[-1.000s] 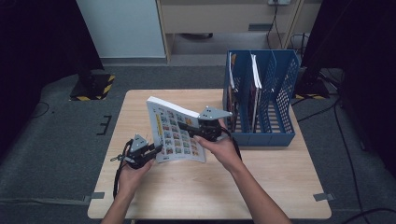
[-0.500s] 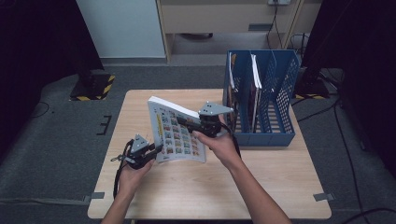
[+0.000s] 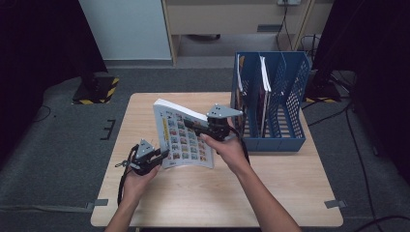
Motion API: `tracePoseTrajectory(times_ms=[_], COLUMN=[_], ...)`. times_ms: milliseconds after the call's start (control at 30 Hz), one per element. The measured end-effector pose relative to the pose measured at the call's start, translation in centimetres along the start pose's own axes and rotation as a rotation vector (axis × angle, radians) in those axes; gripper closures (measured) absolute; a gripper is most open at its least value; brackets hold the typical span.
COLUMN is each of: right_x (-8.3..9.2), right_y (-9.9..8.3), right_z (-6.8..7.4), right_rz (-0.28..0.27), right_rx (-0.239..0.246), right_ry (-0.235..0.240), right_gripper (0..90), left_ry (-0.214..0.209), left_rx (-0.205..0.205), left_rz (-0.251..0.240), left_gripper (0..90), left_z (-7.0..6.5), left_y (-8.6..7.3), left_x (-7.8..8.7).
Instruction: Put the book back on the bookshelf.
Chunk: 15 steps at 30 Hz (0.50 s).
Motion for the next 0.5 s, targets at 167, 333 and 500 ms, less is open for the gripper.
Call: tracePoseTrajectory(times_ms=[167,333,500], right_x=[0.03,0.07,0.09], right_y=[0.18,0.29,0.39], right_z=[-0.06,-0.01,0.02], right_rz=[-0.004,0.001,-0.002], right_rx=[-0.002,0.004,0.005], right_ry=[0.0,-0.004,0.002], right_gripper=[70.9,70.9,71.7], left_ry=[0.0,-0.001,-0.001], left_rx=[-0.002,-0.002,-0.003], left_rz=[-0.001,-0.002,-0.003], left_gripper=[73.3,73.3,73.3], left_z=[-0.01,-0.01,0.0], left_y=[0.01,0.0,0.0], left_x=[0.0,0.0,-0.01])
Point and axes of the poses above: each handheld gripper's, and its own axes: x roughly backward along the jaws, y roughly out of its top, z roughly to its left, the point moved 8 cm from there along -x, roughly forward along the jaws, and after that the axes turned 1 degree about -z, right-handed, at the moved point
